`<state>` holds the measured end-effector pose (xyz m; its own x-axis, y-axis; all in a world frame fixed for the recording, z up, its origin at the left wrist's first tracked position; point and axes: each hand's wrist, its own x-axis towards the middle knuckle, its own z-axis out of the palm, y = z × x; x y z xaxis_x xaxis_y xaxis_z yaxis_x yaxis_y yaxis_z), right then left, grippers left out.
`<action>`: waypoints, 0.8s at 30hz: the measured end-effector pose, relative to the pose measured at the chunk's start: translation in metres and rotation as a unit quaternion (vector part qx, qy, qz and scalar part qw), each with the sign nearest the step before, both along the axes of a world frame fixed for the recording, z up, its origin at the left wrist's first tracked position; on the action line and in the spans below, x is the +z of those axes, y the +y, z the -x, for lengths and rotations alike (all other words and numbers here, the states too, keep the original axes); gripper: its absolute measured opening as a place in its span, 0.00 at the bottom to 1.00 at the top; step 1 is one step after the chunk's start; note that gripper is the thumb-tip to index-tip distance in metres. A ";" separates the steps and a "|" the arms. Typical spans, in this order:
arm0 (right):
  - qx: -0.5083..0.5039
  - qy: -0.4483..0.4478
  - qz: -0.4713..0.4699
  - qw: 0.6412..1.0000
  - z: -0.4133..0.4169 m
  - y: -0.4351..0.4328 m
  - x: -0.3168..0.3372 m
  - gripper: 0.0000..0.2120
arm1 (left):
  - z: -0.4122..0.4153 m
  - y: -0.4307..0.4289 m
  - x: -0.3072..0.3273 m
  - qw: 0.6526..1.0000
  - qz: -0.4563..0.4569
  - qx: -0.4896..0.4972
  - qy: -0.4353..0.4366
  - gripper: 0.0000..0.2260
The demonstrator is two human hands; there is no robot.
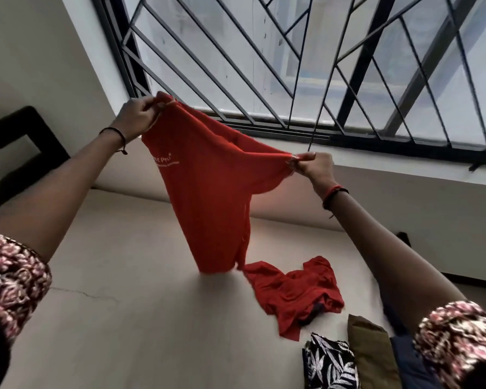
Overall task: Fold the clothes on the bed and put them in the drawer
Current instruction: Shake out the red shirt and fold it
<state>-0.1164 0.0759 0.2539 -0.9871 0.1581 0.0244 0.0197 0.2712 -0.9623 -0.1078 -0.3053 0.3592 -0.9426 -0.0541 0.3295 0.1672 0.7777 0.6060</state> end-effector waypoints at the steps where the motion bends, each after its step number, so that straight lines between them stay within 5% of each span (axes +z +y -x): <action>1: -0.011 0.027 -0.016 0.999 0.003 -0.003 0.003 0.08 | -0.001 -0.004 0.003 1.000 0.000 0.001 0.015 0.16; 9: -0.013 0.111 -0.121 0.986 -0.042 -0.017 -0.057 0.10 | -0.076 -0.044 -0.094 0.998 -0.046 -0.033 0.017 0.12; 16: 0.056 -0.040 -0.206 0.976 -0.161 -0.024 -0.256 0.10 | -0.226 -0.054 -0.353 1.000 -0.007 -0.017 -0.013 0.21; 20: 0.131 -0.199 -0.264 0.935 -0.249 -0.013 -0.406 0.09 | -0.334 -0.058 -0.508 0.990 0.054 -0.030 -0.124 0.22; 24: 0.145 -0.283 -0.284 0.905 -0.336 -0.008 -0.485 0.03 | -0.427 -0.053 -0.599 0.953 0.118 -0.074 -0.270 0.20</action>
<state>0.2197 0.0684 -0.2313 -0.8650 0.0110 -0.5017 0.3143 0.7914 -0.5244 0.3188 -0.3583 -0.2400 -0.9698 0.1084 -0.2184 -0.0003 0.8951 0.4458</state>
